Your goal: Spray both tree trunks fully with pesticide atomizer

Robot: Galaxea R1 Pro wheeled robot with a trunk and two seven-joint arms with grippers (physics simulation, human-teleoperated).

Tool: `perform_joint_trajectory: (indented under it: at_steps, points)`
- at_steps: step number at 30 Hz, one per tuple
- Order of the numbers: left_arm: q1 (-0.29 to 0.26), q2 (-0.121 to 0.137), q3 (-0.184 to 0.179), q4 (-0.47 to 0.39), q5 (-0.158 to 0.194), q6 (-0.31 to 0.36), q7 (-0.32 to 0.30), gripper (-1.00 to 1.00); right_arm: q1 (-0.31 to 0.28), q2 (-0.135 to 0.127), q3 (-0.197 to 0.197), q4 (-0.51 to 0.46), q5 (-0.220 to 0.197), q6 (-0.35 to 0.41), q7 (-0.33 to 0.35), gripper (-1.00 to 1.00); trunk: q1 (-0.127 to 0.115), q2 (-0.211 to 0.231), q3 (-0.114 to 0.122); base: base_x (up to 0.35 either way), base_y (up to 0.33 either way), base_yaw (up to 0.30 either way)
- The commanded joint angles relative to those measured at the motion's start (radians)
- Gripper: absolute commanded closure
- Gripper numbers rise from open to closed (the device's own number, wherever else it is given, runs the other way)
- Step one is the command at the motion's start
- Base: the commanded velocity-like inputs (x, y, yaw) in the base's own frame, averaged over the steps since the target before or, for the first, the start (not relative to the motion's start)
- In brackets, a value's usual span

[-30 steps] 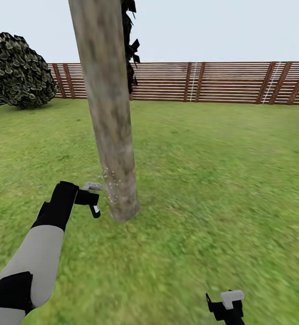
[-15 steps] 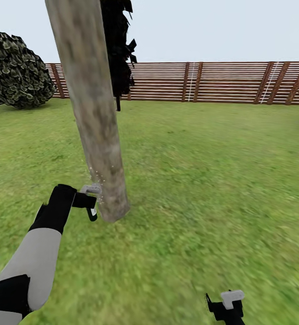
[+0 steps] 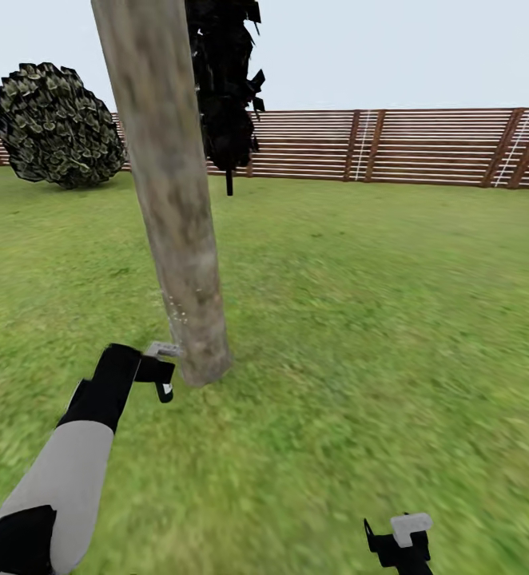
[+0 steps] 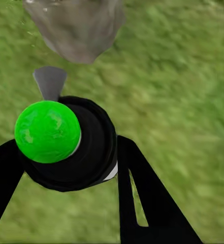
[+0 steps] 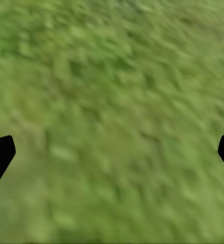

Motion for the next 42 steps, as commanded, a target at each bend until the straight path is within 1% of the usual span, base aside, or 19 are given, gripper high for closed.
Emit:
perform_joint_trajectory:
  at_steps: [1,3,8,10,11,12,15,18,20,23,24,28,30,33,36,38,39,41,42]
  points:
    - [0.0,-0.006,0.0,-0.001,-0.005,-0.002,0.002,1.0,0.0,0.0,0.0,0.0,0.0,0.0,0.0,-1.0,0.0,0.0,0.0,-0.001,-0.271,0.037]
    - [0.0,-0.008,0.002,-0.001,-0.006,-0.002,0.003,1.0,0.0,0.0,0.0,0.0,0.0,0.0,0.0,-1.0,0.0,0.0,0.0,0.0,-0.271,0.02]
    - [0.023,0.008,0.026,-0.002,-0.008,-0.004,0.004,1.0,0.0,-0.001,0.0,0.0,0.0,0.0,0.0,-1.0,0.0,0.0,0.0,0.0,-0.271,0.003]
    - [0.04,0.042,0.048,-0.001,-0.008,-0.024,0.004,1.0,0.0,-0.001,0.0,0.0,0.0,0.0,0.0,-1.0,0.0,0.0,0.0,0.0,-0.271,0.0]
    - [0.046,0.053,0.053,0.002,-0.007,-0.058,0.005,1.0,0.0,-0.001,0.0,0.0,0.0,0.0,0.0,-1.0,0.0,0.0,0.0,0.0,-0.271,0.0]
    - [0.051,0.056,0.054,0.007,-0.007,-0.071,0.005,1.0,0.0,-0.001,0.0,0.0,0.0,0.0,0.0,-1.0,0.0,0.0,0.0,0.0,-0.271,0.0]
    - [0.062,0.044,0.053,0.022,-0.005,-0.093,0.006,1.0,0.0,0.0,0.0,0.0,0.0,0.0,0.0,-1.0,0.0,0.0,0.0,0.01,-0.271,0.041]
    - [0.063,0.01,0.052,0.023,-0.005,-0.095,0.015,1.0,0.0,0.0,0.0,0.001,0.0,0.0,0.0,-1.0,0.0,0.0,0.0,0.08,-0.27,0.21]
    - [0.063,-0.003,0.054,0.023,-0.004,-0.094,0.032,1.0,0.0,0.0,0.001,0.001,0.0,0.0,0.0,-1.0,0.0,0.0,0.0,0.168,-0.239,0.267]
    - [0.063,-0.005,0.057,0.023,-0.006,-0.094,0.039,1.0,0.0,0.0,0.001,0.001,0.0,0.0,0.0,-1.0,0.0,0.0,0.0,0.219,-0.198,0.254]
    - [0.064,0.003,0.06,0.024,-0.007,-0.094,0.041,1.0,0.0,0.0,0.001,0.001,0.0,0.0,0.0,-1.0,0.0,0.0,0.0,0.237,-0.18,0.114]
    - [0.081,0.042,0.135,0.03,-0.008,-0.098,0.046,1.0,0.0,0.0,0.0,0.001,0.0,0.0,0.0,-1.0,0.0,0.0,0.0,0.242,-0.175,0.029]
    - [0.085,0.048,0.151,0.049,-0.008,-0.1,0.047,1.0,0.0,-0.001,0.0,0.001,0.0,0.0,0.0,-1.0,0.0,0.0,0.0,0.243,-0.174,0.004]
    - [0.086,0.041,0.151,0.081,-0.007,-0.108,0.049,1.0,0.0,-0.001,0.0,0.001,0.0,0.0,0.0,-1.0,0.0,0.0,0.0,0.243,-0.174,0.001]
    - [0.086,0.001,0.15,0.092,-0.006,-0.112,0.052,1.0,0.0,-0.001,0.001,0.001,0.0,0.0,0.0,-1.0,0.0,0.0,0.0,0.243,-0.174,0.059]
    - [0.086,-0.012,0.15,0.092,-0.006,-0.112,0.063,1.0,0.0,0.0,0.001,0.001,0.0,0.0,0.0,-1.0,0.0,0.0,0.0,0.244,-0.174,0.196]
    - [0.086,-0.016,0.152,0.093,-0.005,-0.112,0.085,1.0,0.0,-0.001,0.001,0.001,0.0,0.0,0.0,-1.0,0.0,0.0,0.0,0.244,-0.173,0.257]
    - [0.086,-0.008,0.156,0.093,-0.006,-0.113,0.101,1.0,0.0,0.0,0.001,0.001,0.0,0.0,0.0,-1.0,0.0,0.0,0.0,0.252,-0.171,0.267]
    - [0.086,0.003,0.157,0.093,-0.008,-0.114,0.104,1.0,0.0,0.0,0.001,0.001,0.0,0.0,0.0,-1.0,0.0,0.0,0.0,0.263,-0.169,0.209]
